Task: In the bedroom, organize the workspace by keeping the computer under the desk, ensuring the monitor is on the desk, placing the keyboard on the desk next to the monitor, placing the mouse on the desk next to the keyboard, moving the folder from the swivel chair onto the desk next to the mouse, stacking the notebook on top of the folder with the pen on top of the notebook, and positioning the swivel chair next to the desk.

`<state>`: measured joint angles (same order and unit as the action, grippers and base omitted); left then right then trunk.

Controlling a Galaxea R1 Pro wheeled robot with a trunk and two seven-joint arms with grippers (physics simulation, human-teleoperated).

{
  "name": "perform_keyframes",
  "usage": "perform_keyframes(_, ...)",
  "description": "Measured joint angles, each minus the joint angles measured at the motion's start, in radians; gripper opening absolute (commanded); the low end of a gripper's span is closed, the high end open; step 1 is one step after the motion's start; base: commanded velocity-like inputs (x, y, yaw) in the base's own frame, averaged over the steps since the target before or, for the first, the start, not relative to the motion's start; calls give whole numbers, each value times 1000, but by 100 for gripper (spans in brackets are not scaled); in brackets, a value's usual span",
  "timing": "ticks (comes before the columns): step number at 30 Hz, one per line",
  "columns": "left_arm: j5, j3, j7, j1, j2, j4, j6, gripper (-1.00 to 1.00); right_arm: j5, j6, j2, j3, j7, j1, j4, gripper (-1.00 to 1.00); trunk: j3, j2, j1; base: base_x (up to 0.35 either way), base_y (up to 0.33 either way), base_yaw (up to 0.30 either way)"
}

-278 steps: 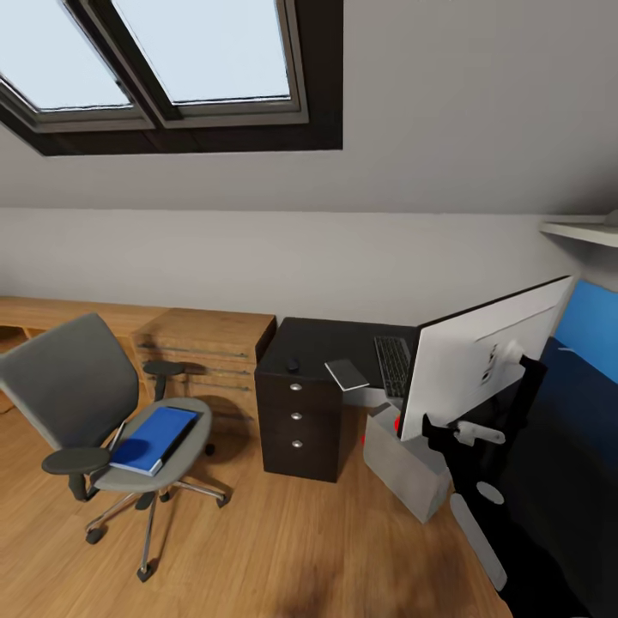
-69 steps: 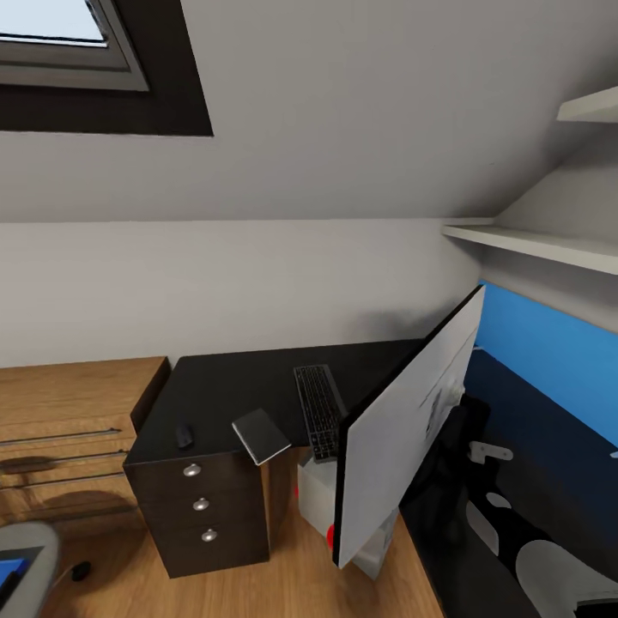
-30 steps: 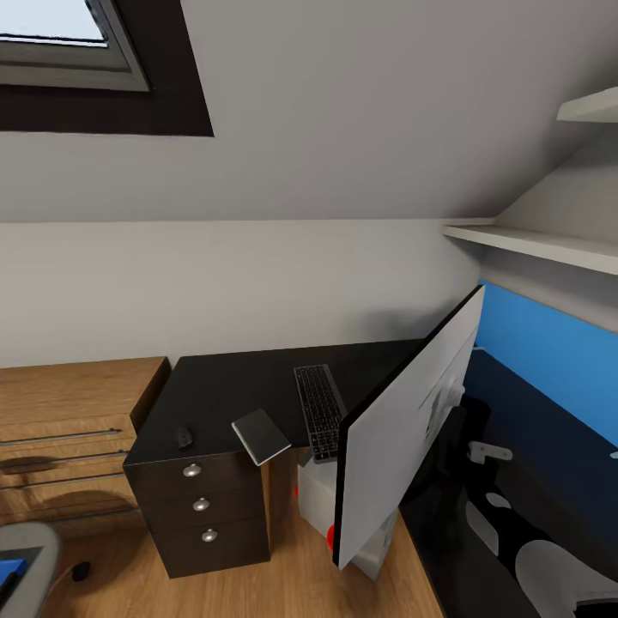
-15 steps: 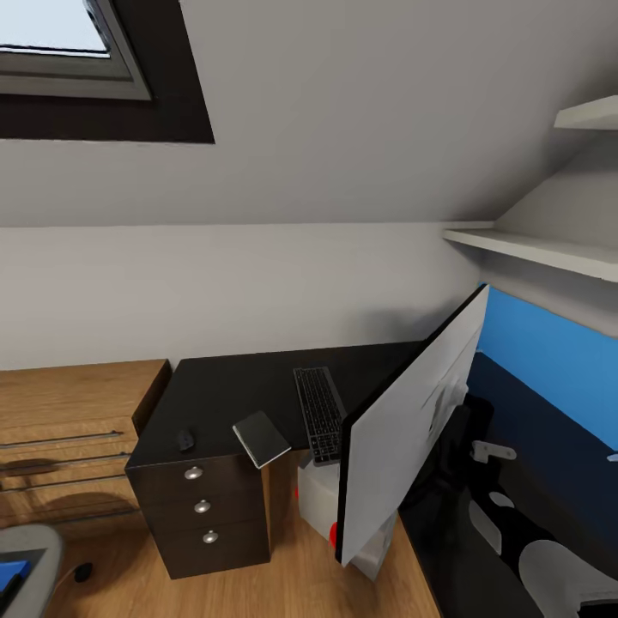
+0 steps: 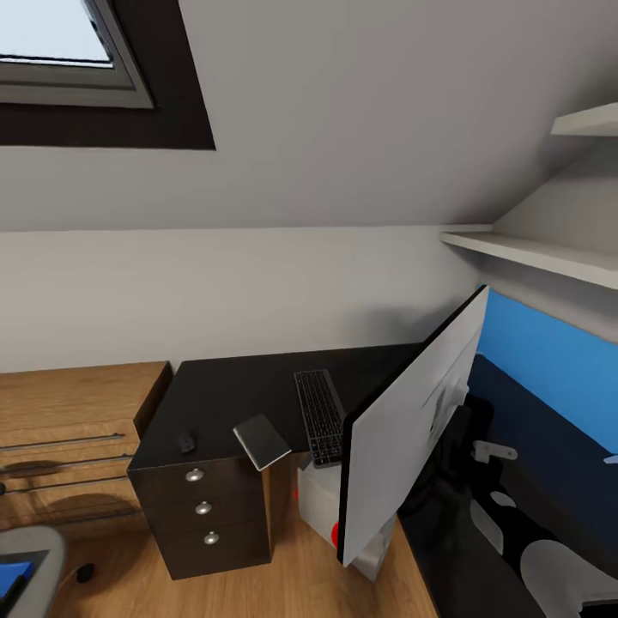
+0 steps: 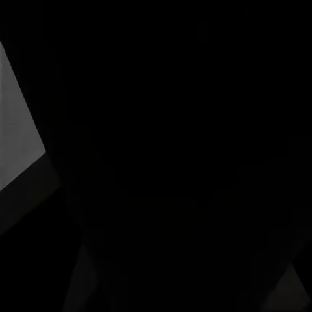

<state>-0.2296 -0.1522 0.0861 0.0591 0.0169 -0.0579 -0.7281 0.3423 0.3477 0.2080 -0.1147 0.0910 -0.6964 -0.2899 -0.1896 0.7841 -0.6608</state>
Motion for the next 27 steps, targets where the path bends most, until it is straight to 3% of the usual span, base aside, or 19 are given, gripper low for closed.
perform_keyframes(10, 0, 0, 0, 0, 0, 0, 0, 100, 0, -3, 0, 0, 0, 0, 0, -100, 31, -70, 38, 0, 0, 0)
perform_keyframes(27, 1, 0, 0, 0, 0, 0, 2, 100, -2, -131, 1, 1, 2, 0, -87, -100, 82, -183, 100, 0, 0, 0)
